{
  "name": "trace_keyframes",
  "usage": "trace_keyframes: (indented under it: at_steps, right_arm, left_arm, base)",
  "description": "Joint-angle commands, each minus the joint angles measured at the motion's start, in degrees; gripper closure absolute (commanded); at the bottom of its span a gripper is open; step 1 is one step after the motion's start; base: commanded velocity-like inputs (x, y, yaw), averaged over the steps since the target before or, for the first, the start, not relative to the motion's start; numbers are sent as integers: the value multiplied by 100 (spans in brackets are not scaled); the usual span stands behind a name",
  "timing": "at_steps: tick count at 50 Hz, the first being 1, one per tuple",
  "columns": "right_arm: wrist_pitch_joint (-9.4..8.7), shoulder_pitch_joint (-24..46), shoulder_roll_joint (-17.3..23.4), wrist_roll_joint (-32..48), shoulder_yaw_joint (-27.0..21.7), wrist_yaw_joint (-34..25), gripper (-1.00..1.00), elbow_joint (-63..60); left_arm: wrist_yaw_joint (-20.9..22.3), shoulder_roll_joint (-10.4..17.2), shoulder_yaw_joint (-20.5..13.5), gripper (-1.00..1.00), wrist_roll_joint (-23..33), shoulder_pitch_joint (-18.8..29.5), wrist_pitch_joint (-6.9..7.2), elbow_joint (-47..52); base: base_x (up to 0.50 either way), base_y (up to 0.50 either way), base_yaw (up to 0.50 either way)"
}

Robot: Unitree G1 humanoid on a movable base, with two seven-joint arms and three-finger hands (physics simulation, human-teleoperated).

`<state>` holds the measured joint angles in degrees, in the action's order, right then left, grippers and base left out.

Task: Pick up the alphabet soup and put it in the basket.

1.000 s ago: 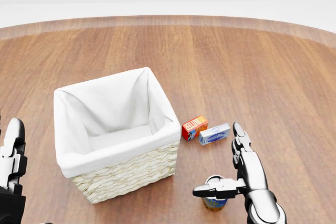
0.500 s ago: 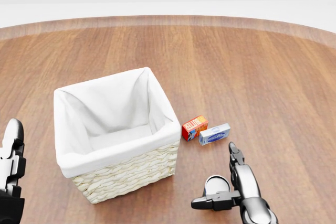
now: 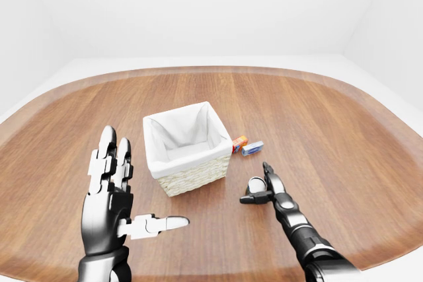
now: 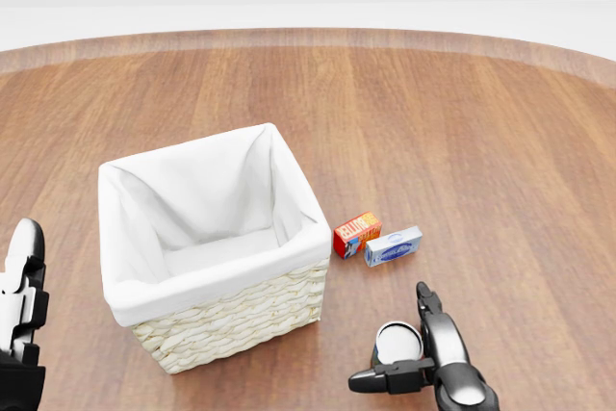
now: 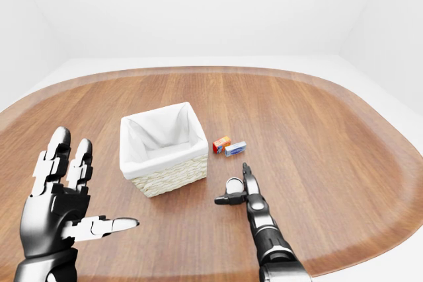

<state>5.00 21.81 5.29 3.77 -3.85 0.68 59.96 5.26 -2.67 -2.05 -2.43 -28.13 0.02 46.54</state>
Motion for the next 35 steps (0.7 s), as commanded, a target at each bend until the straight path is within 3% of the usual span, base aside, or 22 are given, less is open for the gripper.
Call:
trace_keyframes:
  at_steps: [1,28,35]
  right_arm:
    - [0,210,9,8,-5,53,-100,564]
    - [0,578,16,349,-88,355,-100,1452]
    - [0,542,-16,711,9,709,-100,1550]
  left_arm:
    - [-6,13,42,-100,8,-46,-36,24]
    - [-18,47,118,-100,-6,-192,-55,200]
    - [0,46,111,-100,-35,-280,-102,265]
  base:
    - [0,0,0]
    - [0,0,0]
    - [0,0,0]
